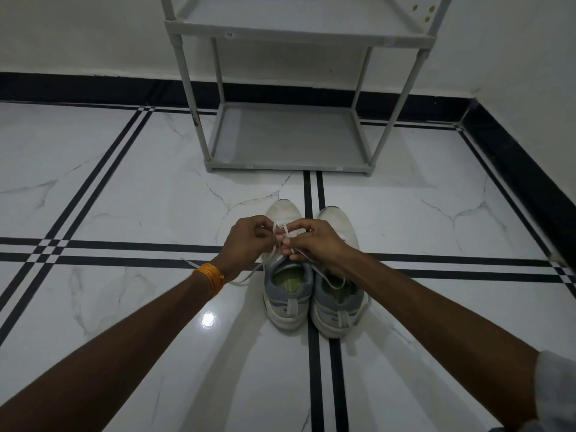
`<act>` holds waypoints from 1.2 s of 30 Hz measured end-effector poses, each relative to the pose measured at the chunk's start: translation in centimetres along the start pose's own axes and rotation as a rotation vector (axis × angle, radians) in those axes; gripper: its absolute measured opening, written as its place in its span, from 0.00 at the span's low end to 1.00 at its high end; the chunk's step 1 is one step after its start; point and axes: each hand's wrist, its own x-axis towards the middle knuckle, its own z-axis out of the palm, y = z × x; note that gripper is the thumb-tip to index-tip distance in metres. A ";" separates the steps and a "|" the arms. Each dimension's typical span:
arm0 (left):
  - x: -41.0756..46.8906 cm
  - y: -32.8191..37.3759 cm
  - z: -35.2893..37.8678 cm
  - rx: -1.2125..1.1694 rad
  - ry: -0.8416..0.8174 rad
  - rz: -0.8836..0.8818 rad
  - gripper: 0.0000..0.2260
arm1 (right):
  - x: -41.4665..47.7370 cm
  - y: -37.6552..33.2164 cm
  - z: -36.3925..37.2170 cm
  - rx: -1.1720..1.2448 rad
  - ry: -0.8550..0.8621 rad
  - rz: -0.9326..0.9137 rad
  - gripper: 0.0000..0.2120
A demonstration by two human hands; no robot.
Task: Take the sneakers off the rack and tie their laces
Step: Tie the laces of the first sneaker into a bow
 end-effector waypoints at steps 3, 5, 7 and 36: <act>0.0 0.2 0.0 0.082 0.005 0.015 0.09 | 0.1 0.0 -0.1 -0.003 -0.002 0.011 0.09; 0.0 0.4 0.0 0.068 0.000 -0.014 0.13 | 0.1 0.1 -0.2 0.000 -0.005 0.021 0.11; 0.0 0.5 -0.2 0.047 -0.029 -0.019 0.15 | 0.1 0.2 -0.1 0.004 -0.012 0.019 0.10; 0.9 0.4 0.1 -0.133 -0.058 -0.078 0.21 | 0.6 -0.8 -0.8 -0.051 -0.095 0.069 0.14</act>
